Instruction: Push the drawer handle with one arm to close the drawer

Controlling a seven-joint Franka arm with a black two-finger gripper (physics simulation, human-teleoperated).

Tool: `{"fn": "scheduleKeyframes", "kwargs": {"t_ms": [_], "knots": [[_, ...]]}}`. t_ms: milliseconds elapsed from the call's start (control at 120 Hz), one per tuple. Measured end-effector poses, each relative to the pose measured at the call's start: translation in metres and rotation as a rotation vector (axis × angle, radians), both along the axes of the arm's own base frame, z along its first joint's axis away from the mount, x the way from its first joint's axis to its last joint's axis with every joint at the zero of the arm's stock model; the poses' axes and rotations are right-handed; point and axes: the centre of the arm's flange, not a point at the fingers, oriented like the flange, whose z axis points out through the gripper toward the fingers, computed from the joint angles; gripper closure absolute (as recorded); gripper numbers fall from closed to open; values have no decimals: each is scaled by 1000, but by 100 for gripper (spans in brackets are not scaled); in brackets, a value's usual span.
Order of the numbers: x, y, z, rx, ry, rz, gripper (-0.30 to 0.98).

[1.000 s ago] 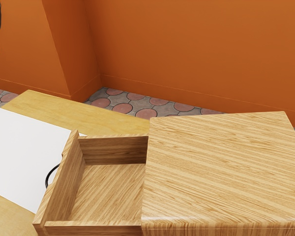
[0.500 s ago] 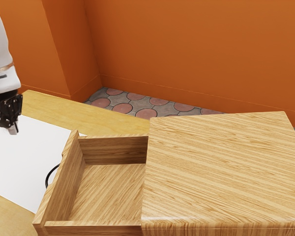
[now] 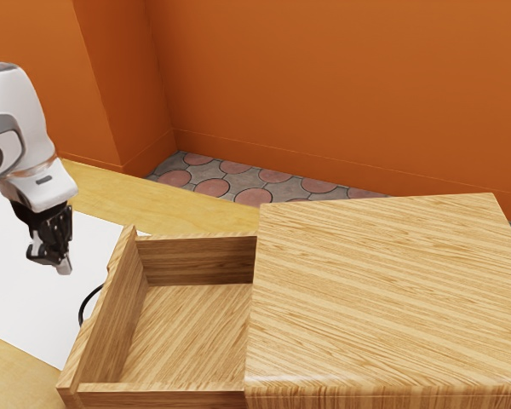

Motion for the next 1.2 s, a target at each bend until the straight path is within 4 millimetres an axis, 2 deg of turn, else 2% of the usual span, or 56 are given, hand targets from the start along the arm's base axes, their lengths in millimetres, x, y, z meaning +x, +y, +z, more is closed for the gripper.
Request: {"fn": "scheduleKeyframes", "kwargs": {"t_ms": [133, 200, 283, 400, 592, 908, 1200], "knots": [[-9, -15, -4, -14, 10, 35, 78], [-16, -30, 2, -13, 0, 33, 78], [-26, -40, 7, -16, -1, 42, 78], [-36, -42, 1, -25, 29, 70, 79], [-53, -47, 10, -34, 34, 91, 79], [-60, -73, 8, -29, 62, 76, 79], [-57, -86, 6, -10, 60, 79, 79]]}}
